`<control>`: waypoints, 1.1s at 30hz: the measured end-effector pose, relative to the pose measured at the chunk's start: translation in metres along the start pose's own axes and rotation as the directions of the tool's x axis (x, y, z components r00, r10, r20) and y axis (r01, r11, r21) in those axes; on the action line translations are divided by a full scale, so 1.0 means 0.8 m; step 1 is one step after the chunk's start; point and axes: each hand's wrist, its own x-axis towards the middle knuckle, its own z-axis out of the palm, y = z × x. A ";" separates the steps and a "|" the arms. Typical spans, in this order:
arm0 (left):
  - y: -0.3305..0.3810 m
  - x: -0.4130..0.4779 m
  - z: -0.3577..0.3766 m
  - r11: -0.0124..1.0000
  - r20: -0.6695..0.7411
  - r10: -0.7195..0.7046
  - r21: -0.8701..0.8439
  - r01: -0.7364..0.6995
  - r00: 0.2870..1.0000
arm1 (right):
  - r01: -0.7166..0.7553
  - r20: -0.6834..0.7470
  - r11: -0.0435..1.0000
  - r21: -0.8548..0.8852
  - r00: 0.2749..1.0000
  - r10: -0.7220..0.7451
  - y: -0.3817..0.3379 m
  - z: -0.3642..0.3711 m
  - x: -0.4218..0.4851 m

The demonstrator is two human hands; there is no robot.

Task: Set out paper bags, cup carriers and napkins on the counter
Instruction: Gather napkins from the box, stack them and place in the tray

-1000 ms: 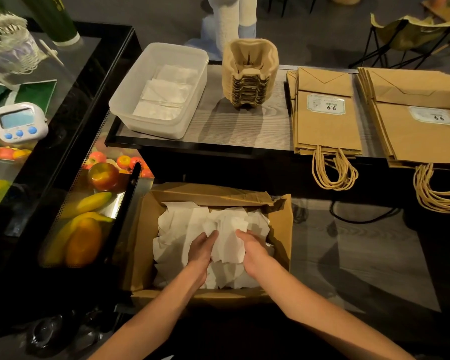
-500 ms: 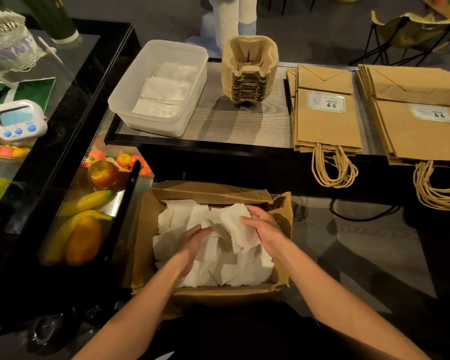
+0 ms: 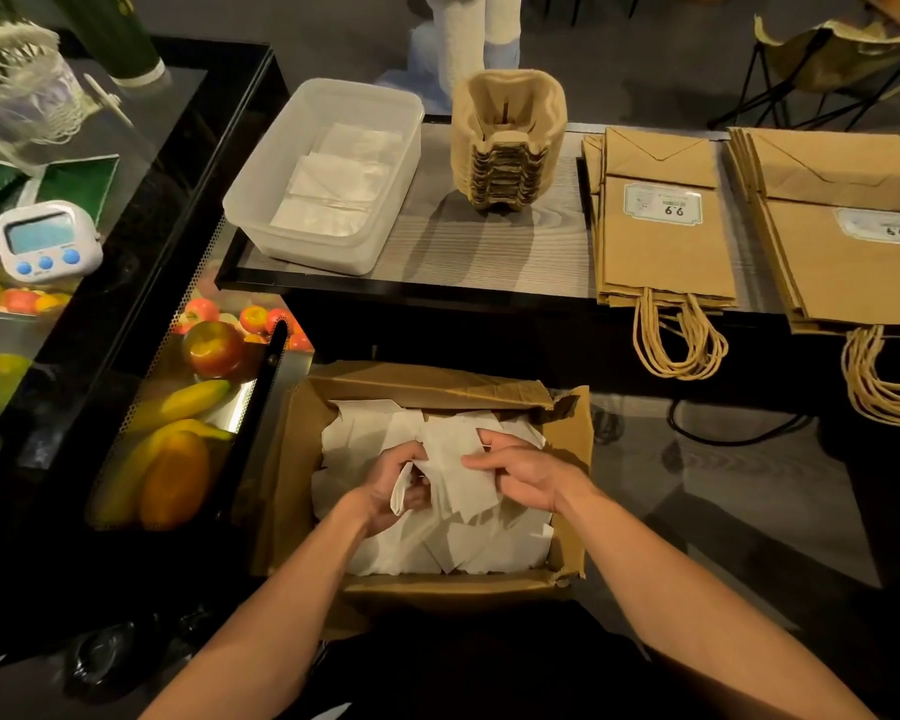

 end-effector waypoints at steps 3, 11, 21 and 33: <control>-0.003 0.003 0.002 1.000 -0.045 -0.015 0.002 0.015 0.999 | 0.032 -0.040 0.999 -0.016 0.999 -0.033 0.003 -0.006 0.001; -0.010 0.012 0.005 0.961 0.006 -0.035 -0.274 0.035 0.999 | 0.121 -0.208 0.989 -0.084 0.969 -0.137 0.010 -0.009 -0.009; -0.024 0.023 0.004 0.967 -0.086 -0.049 -0.252 0.026 0.995 | 0.222 -0.244 0.974 -0.046 0.943 -0.227 0.005 0.000 -0.020; 0.010 0.016 0.008 0.972 0.011 0.099 -0.217 -0.094 0.995 | 0.174 -0.062 0.977 0.123 0.984 -0.167 -0.022 0.029 -0.034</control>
